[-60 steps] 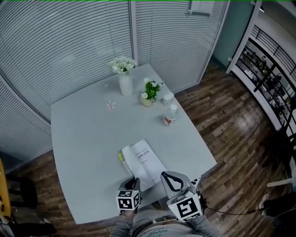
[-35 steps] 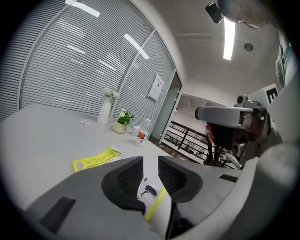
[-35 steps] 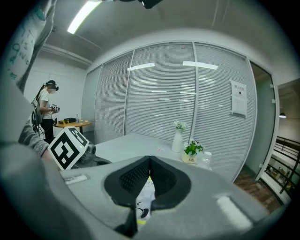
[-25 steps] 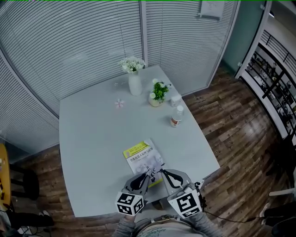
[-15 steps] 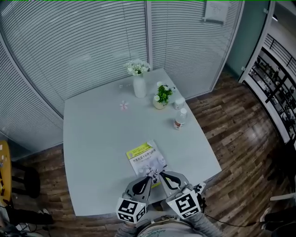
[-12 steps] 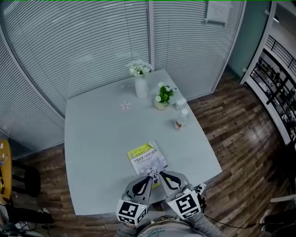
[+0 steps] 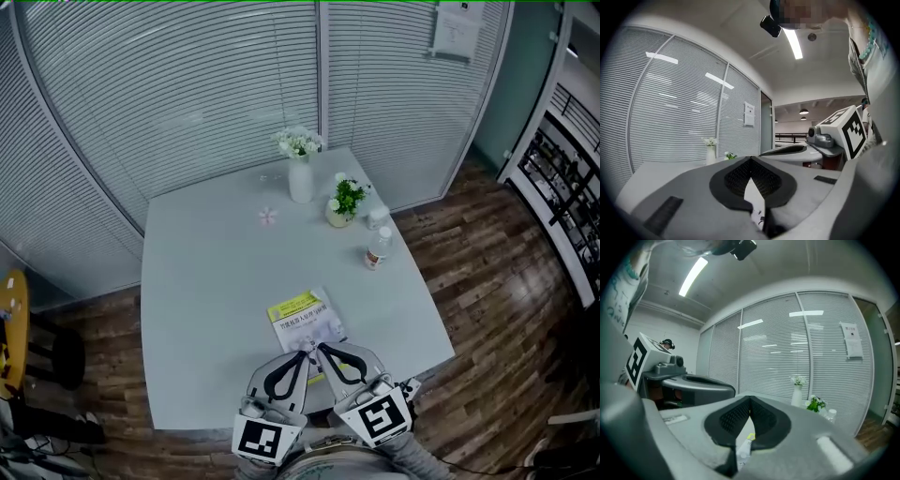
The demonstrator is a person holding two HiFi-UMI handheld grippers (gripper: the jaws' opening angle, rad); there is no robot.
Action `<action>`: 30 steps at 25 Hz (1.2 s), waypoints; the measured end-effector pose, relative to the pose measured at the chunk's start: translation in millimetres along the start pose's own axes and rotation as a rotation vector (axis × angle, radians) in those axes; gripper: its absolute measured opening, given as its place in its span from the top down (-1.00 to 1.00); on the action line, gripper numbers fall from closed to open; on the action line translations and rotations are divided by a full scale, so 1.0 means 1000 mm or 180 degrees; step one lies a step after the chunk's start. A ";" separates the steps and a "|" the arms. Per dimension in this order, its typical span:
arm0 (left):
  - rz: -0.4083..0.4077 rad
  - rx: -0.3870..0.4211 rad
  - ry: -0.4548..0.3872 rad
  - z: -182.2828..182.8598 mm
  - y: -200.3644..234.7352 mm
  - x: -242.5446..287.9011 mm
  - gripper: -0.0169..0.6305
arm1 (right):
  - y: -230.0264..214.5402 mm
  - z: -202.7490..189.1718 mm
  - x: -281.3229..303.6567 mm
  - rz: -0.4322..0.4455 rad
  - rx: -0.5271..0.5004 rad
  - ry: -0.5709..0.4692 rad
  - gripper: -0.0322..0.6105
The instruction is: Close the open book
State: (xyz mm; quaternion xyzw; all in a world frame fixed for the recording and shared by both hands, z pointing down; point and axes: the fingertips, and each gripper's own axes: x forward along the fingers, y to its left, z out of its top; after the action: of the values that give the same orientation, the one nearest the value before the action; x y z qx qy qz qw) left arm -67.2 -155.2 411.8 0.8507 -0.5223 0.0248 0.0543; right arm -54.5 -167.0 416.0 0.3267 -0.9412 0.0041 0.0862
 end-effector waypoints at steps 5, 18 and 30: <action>0.0075 0.0028 -0.0066 0.007 0.001 -0.007 0.95 | 0.007 0.008 0.000 0.0059 -0.0020 -0.0045 0.89; 0.0161 -0.0002 -0.0035 0.002 0.002 -0.009 0.95 | 0.009 0.008 0.000 0.0118 -0.0097 -0.0003 0.89; 0.0162 -0.0055 -0.0017 0.002 0.006 -0.010 0.95 | 0.013 0.005 0.003 0.0193 -0.0128 0.0054 0.90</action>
State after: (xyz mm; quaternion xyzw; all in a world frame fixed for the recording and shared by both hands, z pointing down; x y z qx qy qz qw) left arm -76.8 -149.6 409.7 0.8366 -0.5442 0.0194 0.0596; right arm -65.5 -158.5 412.5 0.2962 -0.9498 -0.0095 0.1005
